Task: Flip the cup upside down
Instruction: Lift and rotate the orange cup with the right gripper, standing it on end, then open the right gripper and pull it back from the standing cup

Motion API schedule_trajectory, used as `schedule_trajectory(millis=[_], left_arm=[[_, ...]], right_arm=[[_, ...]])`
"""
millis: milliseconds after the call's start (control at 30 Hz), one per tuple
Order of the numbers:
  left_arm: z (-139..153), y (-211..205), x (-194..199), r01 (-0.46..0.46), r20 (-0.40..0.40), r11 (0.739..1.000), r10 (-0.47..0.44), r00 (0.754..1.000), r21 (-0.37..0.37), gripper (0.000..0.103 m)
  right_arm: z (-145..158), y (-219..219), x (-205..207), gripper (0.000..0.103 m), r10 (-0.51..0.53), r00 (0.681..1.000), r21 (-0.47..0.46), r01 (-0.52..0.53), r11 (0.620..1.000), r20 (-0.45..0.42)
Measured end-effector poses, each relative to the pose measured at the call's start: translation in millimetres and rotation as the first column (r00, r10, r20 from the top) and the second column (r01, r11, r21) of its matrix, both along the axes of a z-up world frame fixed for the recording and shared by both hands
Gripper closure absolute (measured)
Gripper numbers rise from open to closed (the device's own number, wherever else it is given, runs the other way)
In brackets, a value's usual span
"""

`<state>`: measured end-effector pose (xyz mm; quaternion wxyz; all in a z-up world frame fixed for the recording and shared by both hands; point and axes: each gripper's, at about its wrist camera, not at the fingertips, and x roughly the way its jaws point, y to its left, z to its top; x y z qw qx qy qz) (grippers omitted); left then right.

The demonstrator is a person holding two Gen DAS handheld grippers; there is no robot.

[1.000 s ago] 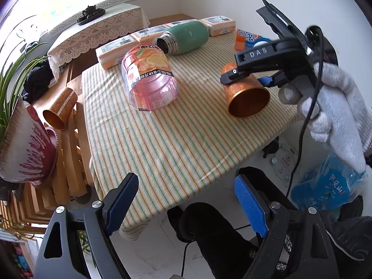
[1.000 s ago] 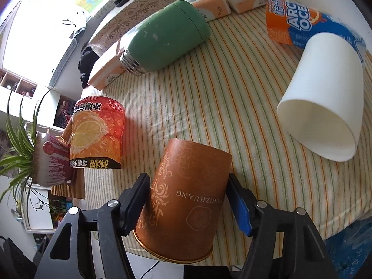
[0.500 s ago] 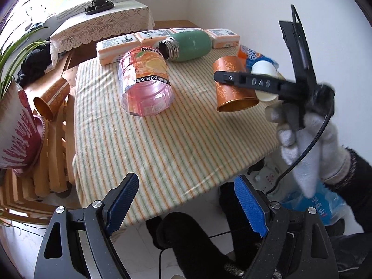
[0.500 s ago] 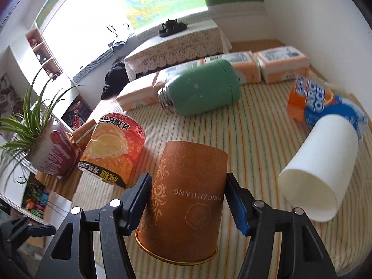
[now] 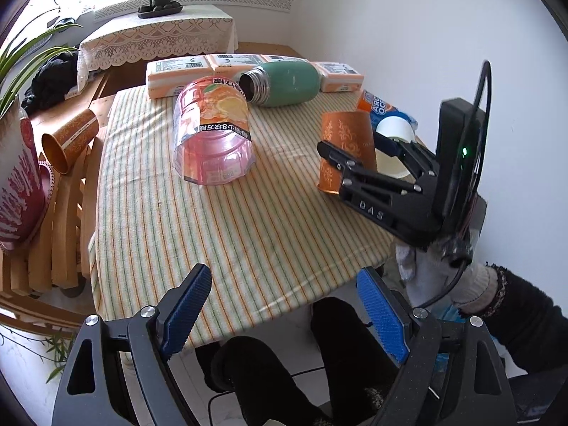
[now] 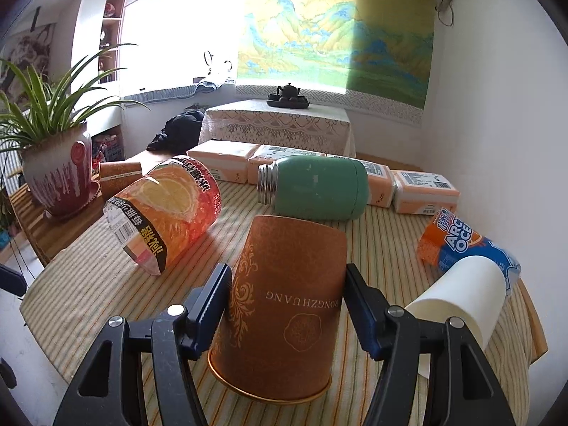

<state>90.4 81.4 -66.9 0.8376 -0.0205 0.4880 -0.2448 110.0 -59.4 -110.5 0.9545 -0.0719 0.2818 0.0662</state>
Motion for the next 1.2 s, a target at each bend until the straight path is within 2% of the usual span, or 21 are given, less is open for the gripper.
schedule_trajectory(millis=[400,500,667,1200], left_arm=[[10.9,-5.9,-8.8,-0.027,0.064,0.999,0.029,0.998,-0.018,0.017],[14.2,-9.6,-13.3,-0.036,0.086,0.999,0.038,0.996,-0.025,0.017],[19.8,-17.2,-23.8,-0.058,0.140,0.998,0.062,0.988,-0.030,0.017],[16.2,-33.6,-45.0,-0.110,0.188,0.993,0.114,0.975,-0.030,0.017]], right_arm=[[-0.9,-0.2,-25.8,0.043,0.025,0.999,-0.004,-0.025,1.000,0.024],[0.7,0.2,-34.5,0.031,0.035,0.999,-0.012,-0.035,0.999,0.037],[9.6,-4.9,-48.9,0.025,0.039,0.997,-0.007,-0.039,0.999,0.064],[26.5,-38.0,-82.3,0.023,0.010,0.996,0.083,-0.018,0.996,0.087]])
